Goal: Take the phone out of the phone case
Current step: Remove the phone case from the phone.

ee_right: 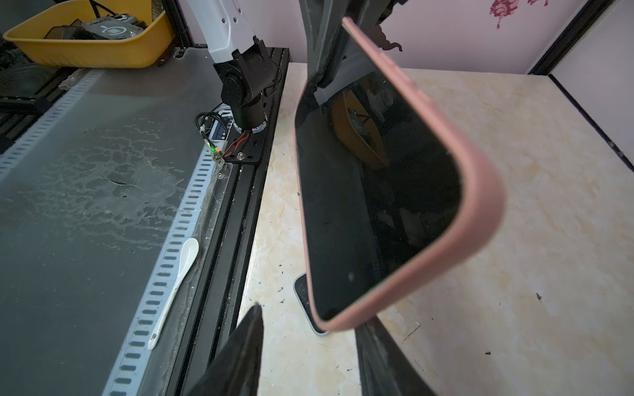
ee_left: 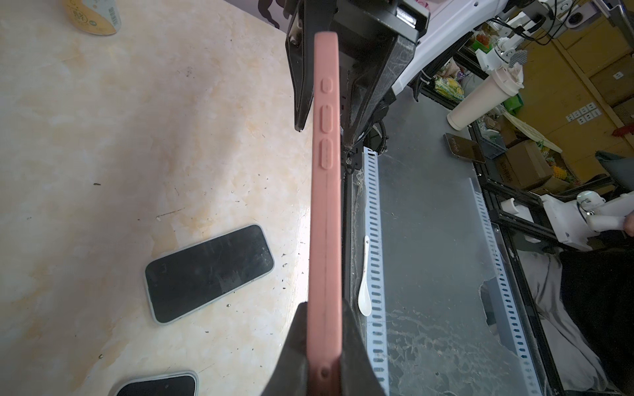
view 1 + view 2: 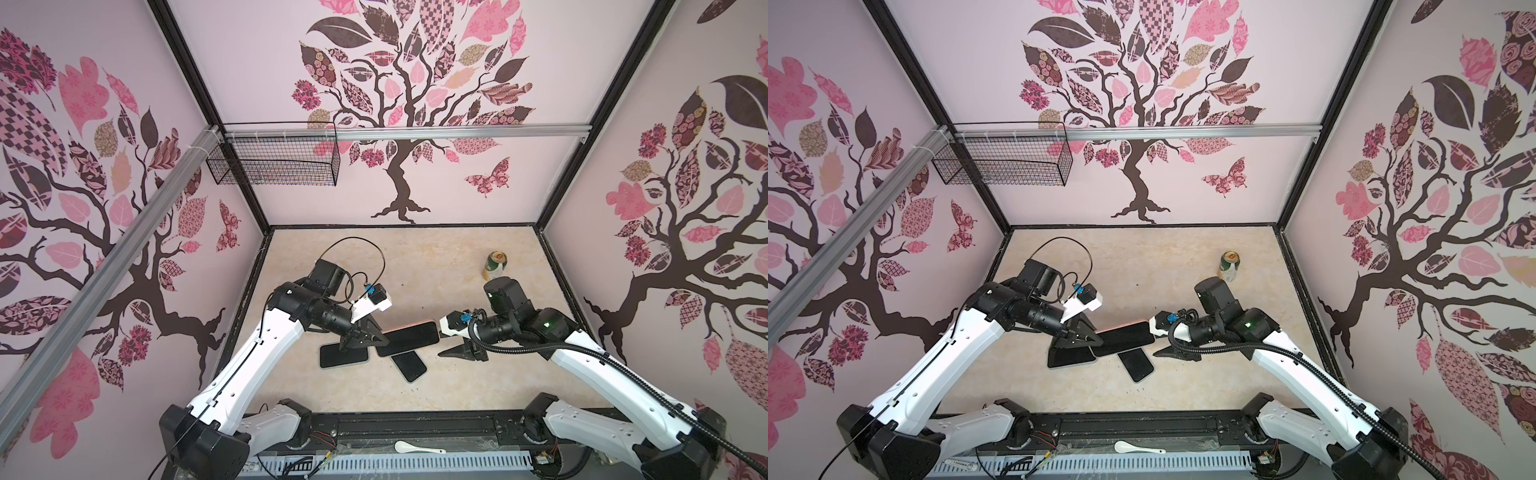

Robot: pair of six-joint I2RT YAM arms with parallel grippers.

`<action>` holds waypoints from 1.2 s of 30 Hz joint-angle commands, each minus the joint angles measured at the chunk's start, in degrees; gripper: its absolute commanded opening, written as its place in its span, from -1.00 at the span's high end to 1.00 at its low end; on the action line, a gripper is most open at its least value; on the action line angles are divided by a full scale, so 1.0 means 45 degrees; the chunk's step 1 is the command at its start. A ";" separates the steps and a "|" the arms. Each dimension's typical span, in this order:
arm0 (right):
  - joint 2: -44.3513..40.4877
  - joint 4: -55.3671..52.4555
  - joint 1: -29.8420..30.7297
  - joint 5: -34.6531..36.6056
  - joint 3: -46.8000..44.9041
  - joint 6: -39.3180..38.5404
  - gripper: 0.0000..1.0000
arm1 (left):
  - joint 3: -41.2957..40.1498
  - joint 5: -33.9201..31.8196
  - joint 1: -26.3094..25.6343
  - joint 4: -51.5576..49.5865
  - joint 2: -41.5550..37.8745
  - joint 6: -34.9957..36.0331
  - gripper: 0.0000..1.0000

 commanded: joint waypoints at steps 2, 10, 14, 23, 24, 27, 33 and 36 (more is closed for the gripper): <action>0.0051 0.0195 0.0039 -0.0780 0.0420 -0.0157 0.10 | 0.0610 0.0731 -0.0088 -0.0192 0.0096 0.0357 1.00; -0.0047 0.0041 0.0105 -0.0959 0.0259 -0.0047 0.22 | 0.0763 0.0546 -0.0149 -0.0278 0.0246 0.0355 1.00; 0.0022 -0.0252 0.0230 -0.0879 0.0366 -0.0165 0.35 | 0.0810 0.0558 -0.0218 -0.0287 0.0228 0.0307 1.00; 0.0207 -0.0429 0.0422 -0.0669 0.0518 -0.0347 0.39 | 0.0782 0.0507 -0.0267 -0.0201 0.0148 0.0148 1.00; 0.0207 -0.0419 0.0449 -0.0668 0.0524 -0.0341 0.36 | 0.0786 0.0465 -0.0267 -0.0196 0.0135 0.0140 1.00; 0.0226 -0.0429 0.0459 -0.0682 0.0527 -0.0365 0.31 | 0.0749 0.0391 -0.0266 -0.0097 0.0089 0.0062 1.00; 0.0324 -0.0519 0.0586 -0.0579 0.0487 -0.0380 0.31 | 0.0845 0.0437 -0.0305 -0.0083 0.0214 0.0042 1.00; 0.0378 -0.0670 0.0606 -0.0406 0.0531 -0.0390 0.30 | 0.0861 0.0448 -0.0383 -0.0110 0.0179 0.0037 1.00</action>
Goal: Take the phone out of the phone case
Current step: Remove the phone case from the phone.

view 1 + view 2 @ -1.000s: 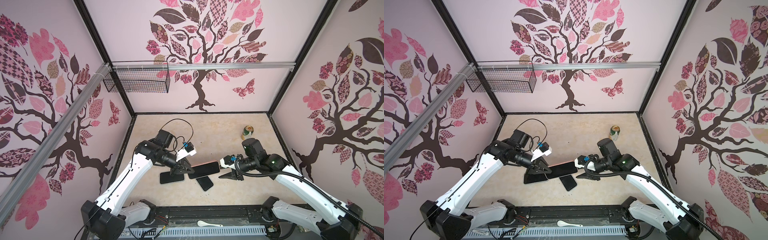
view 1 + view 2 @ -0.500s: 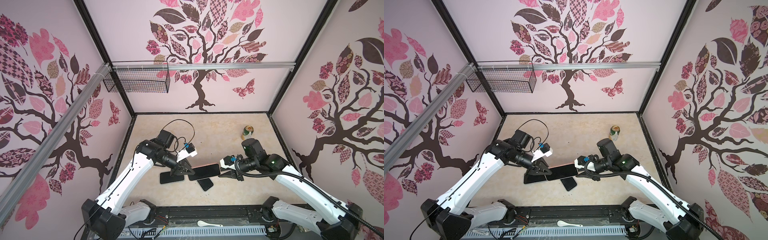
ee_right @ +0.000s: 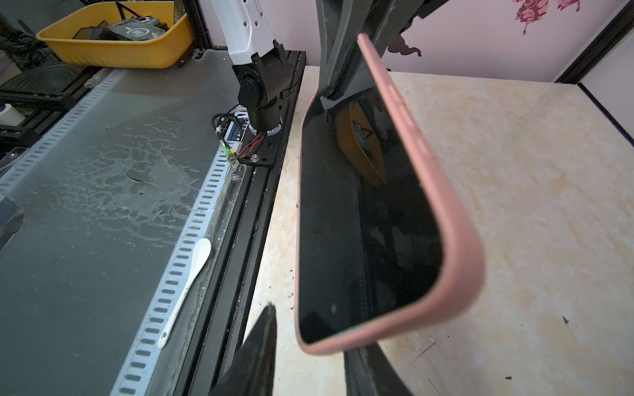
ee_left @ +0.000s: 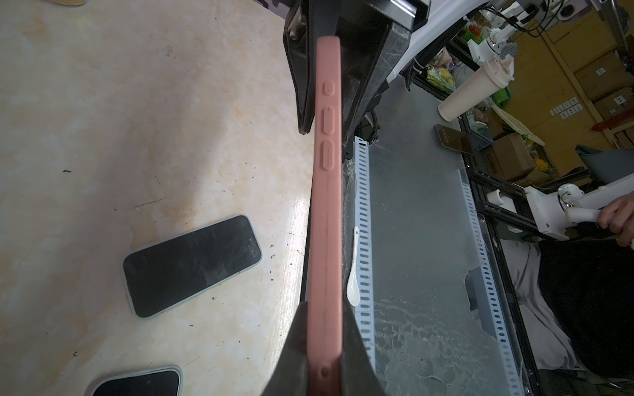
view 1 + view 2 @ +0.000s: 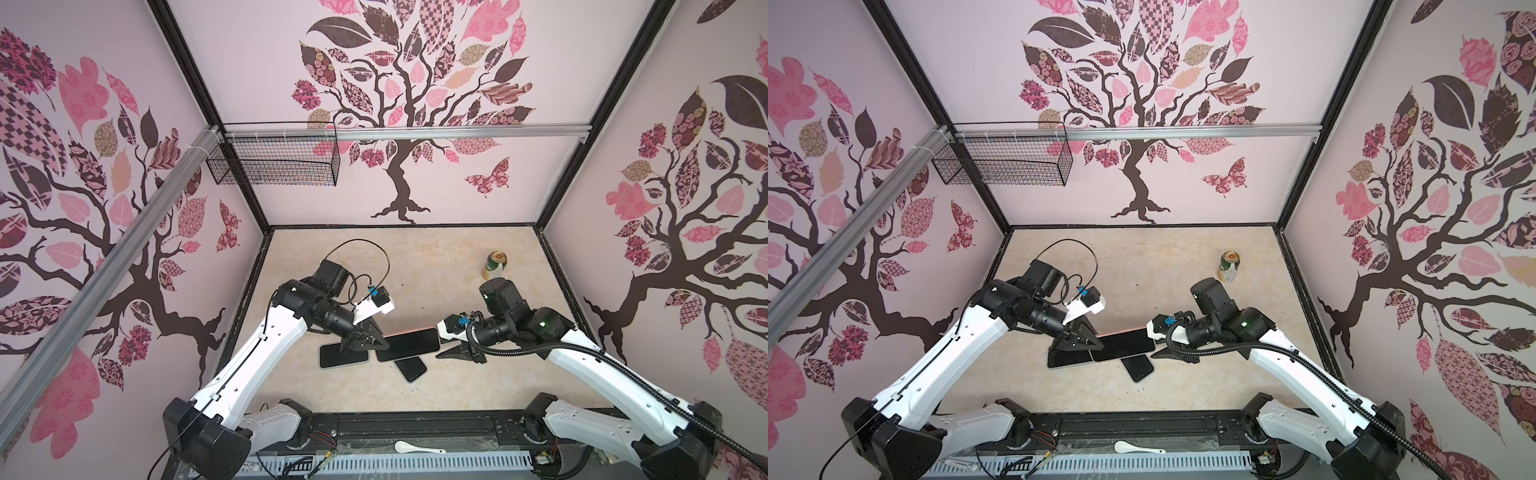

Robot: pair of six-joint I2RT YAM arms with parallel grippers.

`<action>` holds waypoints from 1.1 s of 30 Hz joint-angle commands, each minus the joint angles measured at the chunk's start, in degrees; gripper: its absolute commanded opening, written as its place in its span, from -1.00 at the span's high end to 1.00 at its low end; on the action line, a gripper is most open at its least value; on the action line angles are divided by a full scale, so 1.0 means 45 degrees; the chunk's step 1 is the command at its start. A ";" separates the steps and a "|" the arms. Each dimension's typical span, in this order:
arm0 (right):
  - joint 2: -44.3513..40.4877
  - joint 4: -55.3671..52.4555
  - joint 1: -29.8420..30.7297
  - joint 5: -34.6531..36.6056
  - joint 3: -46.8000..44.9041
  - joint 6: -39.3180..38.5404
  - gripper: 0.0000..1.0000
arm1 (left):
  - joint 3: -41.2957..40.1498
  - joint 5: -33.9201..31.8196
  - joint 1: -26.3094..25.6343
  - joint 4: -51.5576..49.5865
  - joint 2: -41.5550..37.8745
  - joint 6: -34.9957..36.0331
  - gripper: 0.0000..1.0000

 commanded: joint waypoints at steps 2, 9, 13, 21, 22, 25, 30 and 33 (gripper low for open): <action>0.0211 -0.0520 0.0248 -0.0160 0.0511 -0.0202 0.29 | 0.0620 0.0603 -0.0085 0.0671 -0.0135 -0.0115 1.00; 0.0351 -0.0673 0.0380 -0.0142 0.0523 -0.0236 0.32 | 0.0632 0.0502 -0.0244 0.0693 -0.0082 -0.0202 1.00; 0.0213 -0.0672 0.0393 -0.0109 0.0505 -0.0257 0.39 | 0.0553 0.0164 -0.0244 0.0720 -0.0174 -0.0220 1.00; 0.0235 -0.0733 0.0380 -0.0172 0.0525 -0.0343 0.60 | 0.0754 -0.0090 -0.0241 0.0633 -0.0092 -0.0287 1.00; 0.0234 -0.0733 0.0397 -0.0187 0.0540 -0.0351 0.62 | 0.0769 -0.0128 -0.0243 0.0622 -0.0087 -0.0285 1.00; 0.0271 -0.0603 0.0429 -0.0226 0.0528 -0.0413 0.67 | 0.0828 -0.0313 -0.0234 0.0757 -0.0021 -0.0399 1.00; 0.0171 -0.0072 0.0658 -0.0013 0.0388 -0.0534 0.84 | 0.1294 -0.0572 -0.0224 0.0553 0.0249 -0.0124 1.00; -0.0167 0.0873 0.0861 0.0544 0.0015 -0.0368 0.96 | 0.1710 -0.0719 -0.0212 0.0504 0.0494 0.0130 1.00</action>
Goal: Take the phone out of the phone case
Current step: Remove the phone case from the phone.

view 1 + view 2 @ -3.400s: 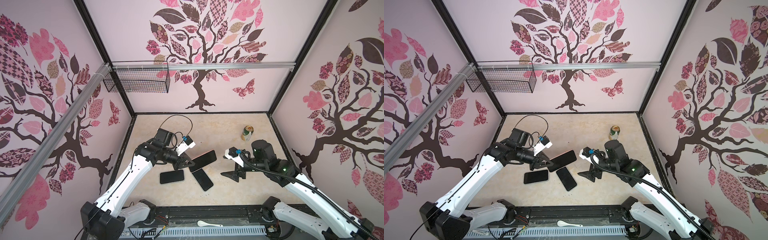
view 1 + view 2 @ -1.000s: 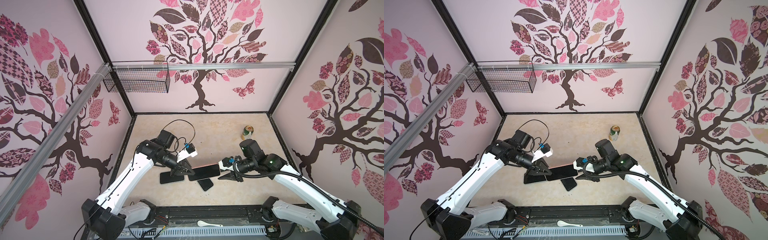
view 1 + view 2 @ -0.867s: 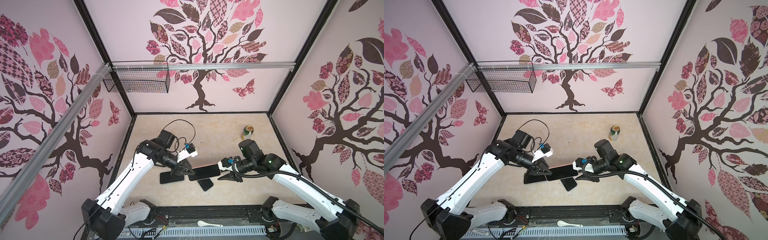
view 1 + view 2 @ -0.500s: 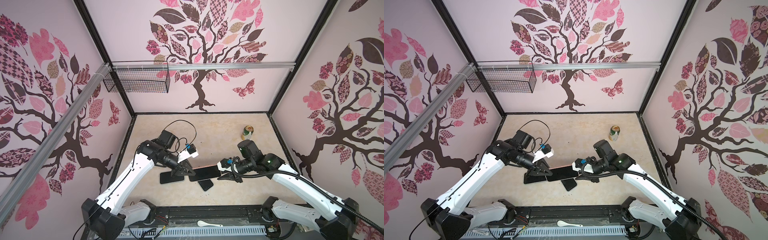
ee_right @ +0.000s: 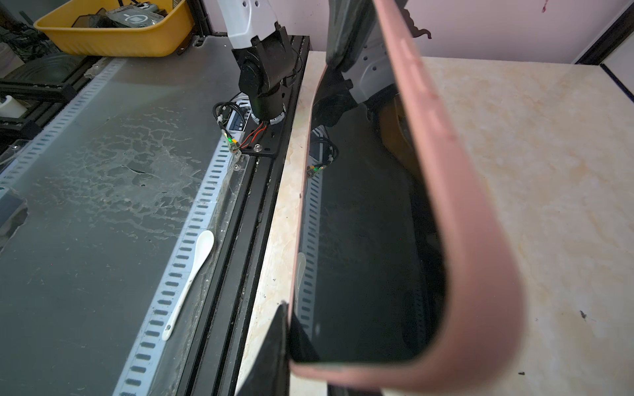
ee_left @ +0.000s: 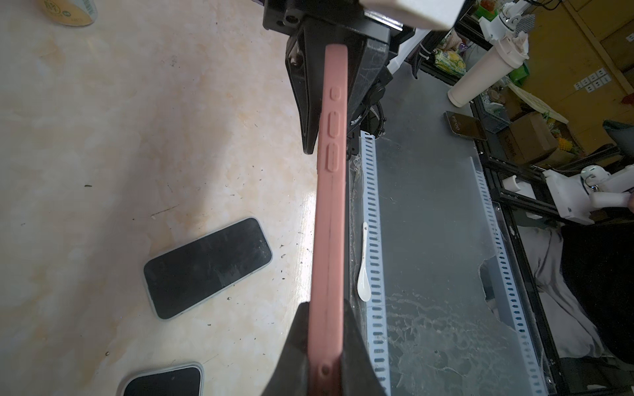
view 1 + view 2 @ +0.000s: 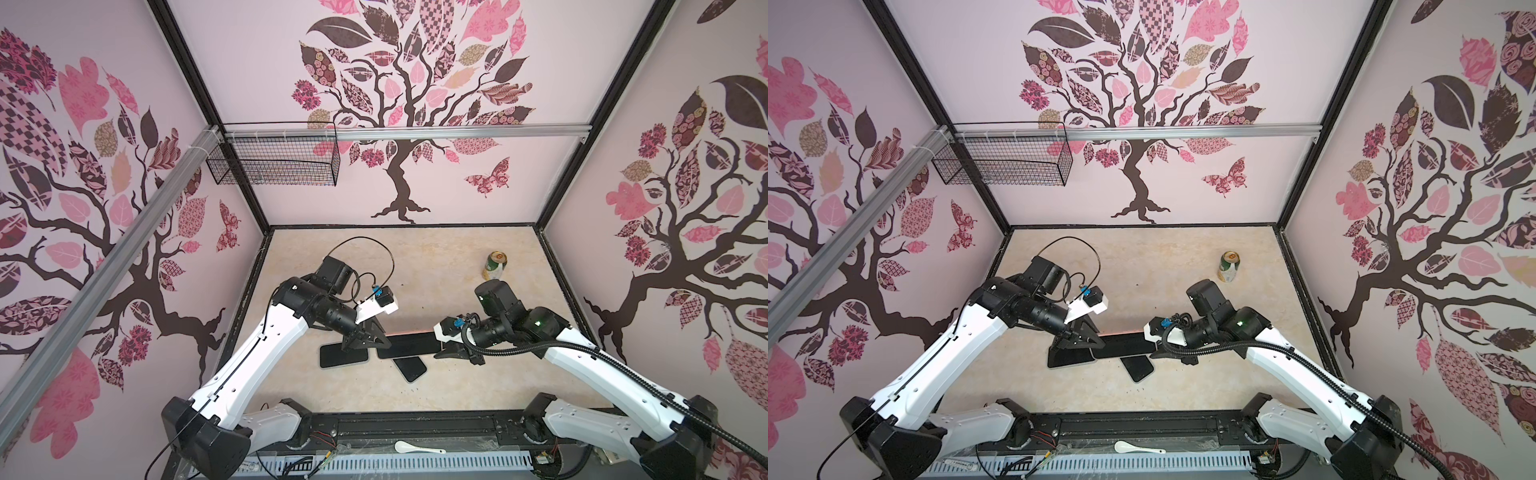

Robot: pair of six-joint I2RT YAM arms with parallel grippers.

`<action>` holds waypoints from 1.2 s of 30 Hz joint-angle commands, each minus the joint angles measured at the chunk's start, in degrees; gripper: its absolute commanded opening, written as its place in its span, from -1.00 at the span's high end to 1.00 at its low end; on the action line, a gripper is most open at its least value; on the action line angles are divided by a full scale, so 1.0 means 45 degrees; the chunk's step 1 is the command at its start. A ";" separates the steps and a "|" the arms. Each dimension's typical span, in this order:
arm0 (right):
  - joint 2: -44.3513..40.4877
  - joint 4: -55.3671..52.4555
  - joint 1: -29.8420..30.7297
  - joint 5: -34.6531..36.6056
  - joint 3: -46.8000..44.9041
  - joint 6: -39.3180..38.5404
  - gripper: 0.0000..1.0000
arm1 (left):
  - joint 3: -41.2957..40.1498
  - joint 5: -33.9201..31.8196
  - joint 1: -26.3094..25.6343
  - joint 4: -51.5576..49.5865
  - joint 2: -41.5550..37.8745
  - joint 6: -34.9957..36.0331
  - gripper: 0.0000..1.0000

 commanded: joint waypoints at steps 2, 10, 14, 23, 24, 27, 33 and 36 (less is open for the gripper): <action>-0.0718 0.1828 0.0509 0.0082 -0.0413 -0.0129 1.00 | 0.1132 0.0058 0.0186 0.0569 0.0581 0.0031 1.00; -0.1362 0.3091 0.0901 0.0634 -0.1110 -0.0724 1.00 | 0.2347 0.0096 0.0172 -0.0162 0.1976 0.0988 1.00; -0.1705 0.3576 0.0957 0.0797 -0.1147 -0.0802 1.00 | 0.2854 0.0300 0.0189 -0.0591 0.2569 0.1536 1.00; -0.1828 0.3689 0.1299 0.1630 -0.0508 -0.1601 1.00 | 0.3871 0.1255 0.0188 -0.1986 0.4025 0.2779 1.00; -0.1817 0.3722 0.1318 0.1717 -0.0469 -0.1684 1.00 | 0.3929 0.1322 0.0189 -0.2116 0.4149 0.2897 1.00; -0.1623 0.3837 0.1354 0.1680 -0.0235 -0.1792 1.00 | 0.4127 0.1588 0.0189 -0.2665 0.4355 0.3393 1.00; -0.1408 0.3901 0.1372 0.1549 0.0500 -0.1851 1.00 | 0.3712 0.1577 -0.0162 -0.2661 0.4128 0.3599 1.00; -0.1402 0.4087 0.1367 0.1652 0.0575 -0.1918 1.00 | 0.3621 0.1603 -0.0283 -0.2694 0.4081 0.3644 1.00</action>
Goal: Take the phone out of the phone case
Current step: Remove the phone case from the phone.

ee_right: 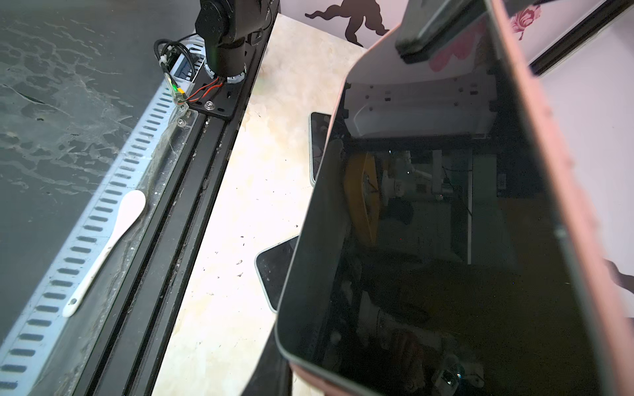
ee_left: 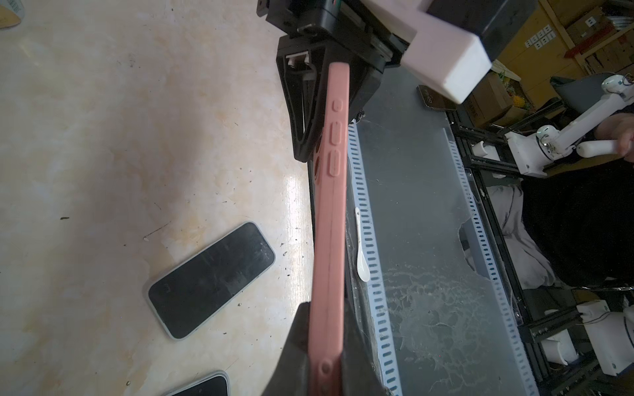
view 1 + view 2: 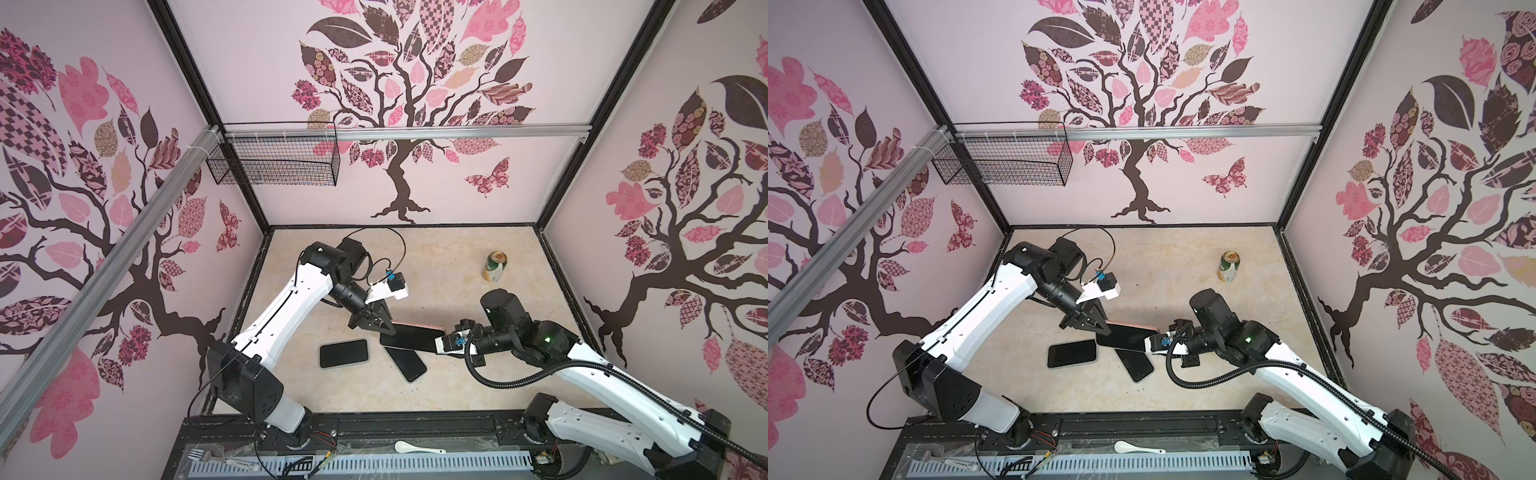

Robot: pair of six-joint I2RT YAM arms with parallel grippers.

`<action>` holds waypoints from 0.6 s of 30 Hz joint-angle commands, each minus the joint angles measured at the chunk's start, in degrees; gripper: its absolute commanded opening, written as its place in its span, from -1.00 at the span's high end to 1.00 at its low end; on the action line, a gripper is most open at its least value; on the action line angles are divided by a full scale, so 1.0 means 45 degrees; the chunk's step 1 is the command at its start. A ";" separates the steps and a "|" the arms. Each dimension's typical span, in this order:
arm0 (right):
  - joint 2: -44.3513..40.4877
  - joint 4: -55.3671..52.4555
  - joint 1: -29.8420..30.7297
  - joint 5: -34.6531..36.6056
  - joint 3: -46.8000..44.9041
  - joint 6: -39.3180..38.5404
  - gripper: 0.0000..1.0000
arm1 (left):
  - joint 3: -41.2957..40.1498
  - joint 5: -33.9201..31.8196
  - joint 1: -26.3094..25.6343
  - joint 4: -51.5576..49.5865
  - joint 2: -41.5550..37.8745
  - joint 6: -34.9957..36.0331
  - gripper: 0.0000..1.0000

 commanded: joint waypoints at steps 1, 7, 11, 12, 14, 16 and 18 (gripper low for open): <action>-0.0037 0.3143 0.0410 -0.1113 0.1332 -0.0420 1.00 | 0.0037 0.1090 -0.0546 0.0890 0.0193 -0.0320 1.00; -0.0416 0.4336 0.0415 0.0023 0.1037 -0.0465 1.00 | 0.0277 0.1355 -0.0989 -0.0104 0.0386 0.0505 1.00; -0.0498 0.4947 0.0415 0.1192 0.1040 -0.0867 1.00 | 0.0469 0.1671 -0.1060 -0.0700 0.0338 0.1040 1.00; -0.0506 0.5092 0.0411 0.1441 0.1019 -0.1008 1.00 | 0.0471 0.1687 -0.1052 -0.0693 0.0280 0.1039 1.00; -0.0660 0.5598 0.0411 0.1874 0.0867 -0.1154 1.00 | 0.0382 0.1732 -0.1104 -0.0662 0.0156 0.1082 1.00; -0.0734 0.5911 0.0420 0.2084 0.0841 -0.1345 1.00 | 0.0284 0.1729 -0.1153 -0.0586 0.0111 0.1006 1.00; -0.0694 0.5758 0.0411 0.2047 0.1036 -0.1534 1.00 | 0.0264 0.1636 -0.1184 -0.0567 0.0140 0.0955 1.00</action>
